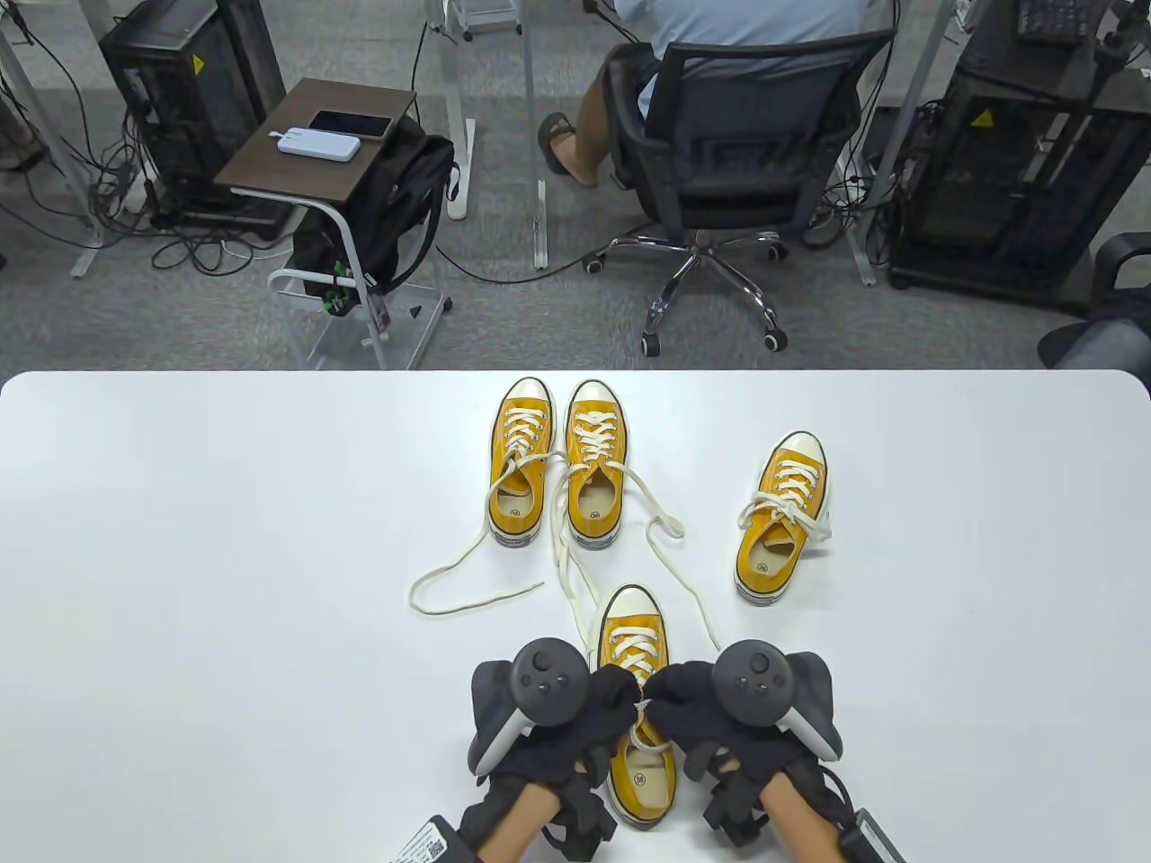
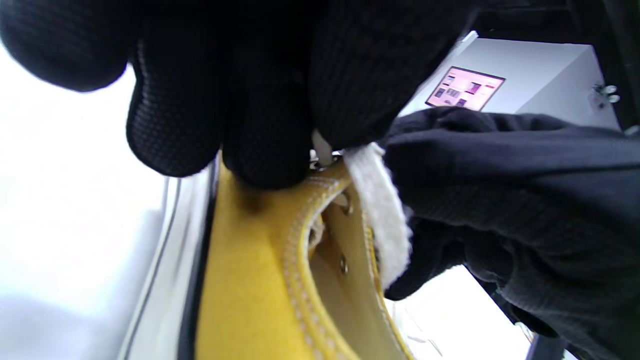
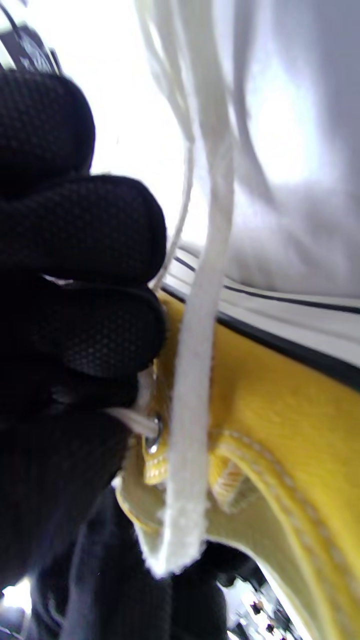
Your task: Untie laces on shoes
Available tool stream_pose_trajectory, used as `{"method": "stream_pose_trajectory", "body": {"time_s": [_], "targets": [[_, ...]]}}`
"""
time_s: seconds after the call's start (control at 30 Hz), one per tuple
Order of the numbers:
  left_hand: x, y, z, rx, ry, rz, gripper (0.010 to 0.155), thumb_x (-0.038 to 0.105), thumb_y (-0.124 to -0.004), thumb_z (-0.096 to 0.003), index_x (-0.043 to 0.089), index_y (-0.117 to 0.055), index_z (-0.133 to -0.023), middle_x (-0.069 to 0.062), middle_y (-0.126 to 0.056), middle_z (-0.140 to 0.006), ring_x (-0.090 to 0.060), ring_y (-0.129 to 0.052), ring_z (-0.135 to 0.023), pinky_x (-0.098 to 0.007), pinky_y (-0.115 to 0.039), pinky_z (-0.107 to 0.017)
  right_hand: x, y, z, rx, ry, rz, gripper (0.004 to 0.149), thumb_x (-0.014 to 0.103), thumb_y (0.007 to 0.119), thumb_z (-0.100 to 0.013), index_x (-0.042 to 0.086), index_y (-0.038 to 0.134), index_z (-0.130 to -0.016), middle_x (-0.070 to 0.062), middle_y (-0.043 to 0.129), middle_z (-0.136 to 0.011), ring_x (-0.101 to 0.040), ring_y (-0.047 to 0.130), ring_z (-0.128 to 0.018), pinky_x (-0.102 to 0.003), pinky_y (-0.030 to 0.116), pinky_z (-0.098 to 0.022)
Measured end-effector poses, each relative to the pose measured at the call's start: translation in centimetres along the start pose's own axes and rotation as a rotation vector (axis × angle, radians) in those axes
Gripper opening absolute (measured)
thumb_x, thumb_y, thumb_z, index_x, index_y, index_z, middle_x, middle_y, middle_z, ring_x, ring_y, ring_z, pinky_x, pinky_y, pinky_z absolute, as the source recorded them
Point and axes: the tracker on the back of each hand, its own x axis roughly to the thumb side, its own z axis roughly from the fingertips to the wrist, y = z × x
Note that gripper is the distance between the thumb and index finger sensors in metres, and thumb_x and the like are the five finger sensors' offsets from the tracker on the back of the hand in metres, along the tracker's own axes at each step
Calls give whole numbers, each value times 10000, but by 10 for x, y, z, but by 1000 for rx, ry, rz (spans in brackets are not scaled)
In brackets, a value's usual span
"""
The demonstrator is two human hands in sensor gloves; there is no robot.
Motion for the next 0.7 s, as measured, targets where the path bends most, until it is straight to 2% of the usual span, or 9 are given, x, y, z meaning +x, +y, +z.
{"method": "stream_pose_trajectory", "body": {"time_s": [0.13,0.17,0.23,0.33,0.4,0.53,0.6,0.7], "targets": [[3,0,2,18,-24,-35,367,357,-872,-448,288,-919,-805,-41,-1059,-724,-361,-1037,-645,-512,-858,-432,-5,6,-1,43,26,-77,330,408,878,-439,241,886,-724,-125,980,-667,-354,990,-487,-590,764,-467],[4,-1,2,22,-36,-43,387,358,-867,-452,292,-900,-832,-41,-1045,-751,-366,-1027,-652,-515,-849,-442,-5,6,-2,46,24,-81,334,410,881,-438,245,883,-728,-134,973,-670,-352,987,-492,-590,762,-470],[4,-3,2,13,-47,-23,538,409,-858,-450,264,-824,-967,-66,-1010,-806,-377,-1002,-675,-523,-830,-459,-5,6,-2,40,25,-64,345,419,882,-436,239,879,-730,-129,973,-667,-353,985,-494,-591,760,-471],[6,-4,2,56,-64,-51,448,393,-884,-434,269,-927,-862,-39,-1036,-759,-368,-1010,-647,-527,-829,-456,-4,6,-2,43,19,-60,353,415,887,-433,225,878,-730,-130,966,-673,-350,981,-503,-590,760,-474],[9,-3,3,65,-63,-75,394,385,-901,-422,269,-959,-794,-14,-1063,-674,-339,-1031,-600,-518,-841,-441,-4,8,-2,51,21,-64,360,415,888,-431,219,870,-732,-134,957,-675,-348,978,-503,-590,757,-475],[8,-2,4,47,-33,-102,380,367,-881,-438,280,-936,-804,-26,-1056,-700,-336,-1035,-623,-512,-854,-435,-4,8,-2,21,30,-52,364,420,895,-425,211,869,-721,-115,964,-659,-342,983,-492,-587,764,-468],[7,-3,3,19,-23,-51,388,362,-871,-448,263,-914,-821,-26,-1047,-718,-340,-1032,-637,-510,-856,-437,-1,9,-1,8,19,-23,351,420,891,-426,225,864,-716,-107,959,-667,-338,983,-498,-583,765,-472],[5,-2,4,36,-27,-54,394,384,-863,-447,266,-898,-821,-31,-1038,-738,-346,-1026,-648,-507,-855,-441,4,11,0,-20,2,20,345,410,891,-421,235,843,-714,-98,945,-691,-334,978,-511,-581,763,-477]]}}
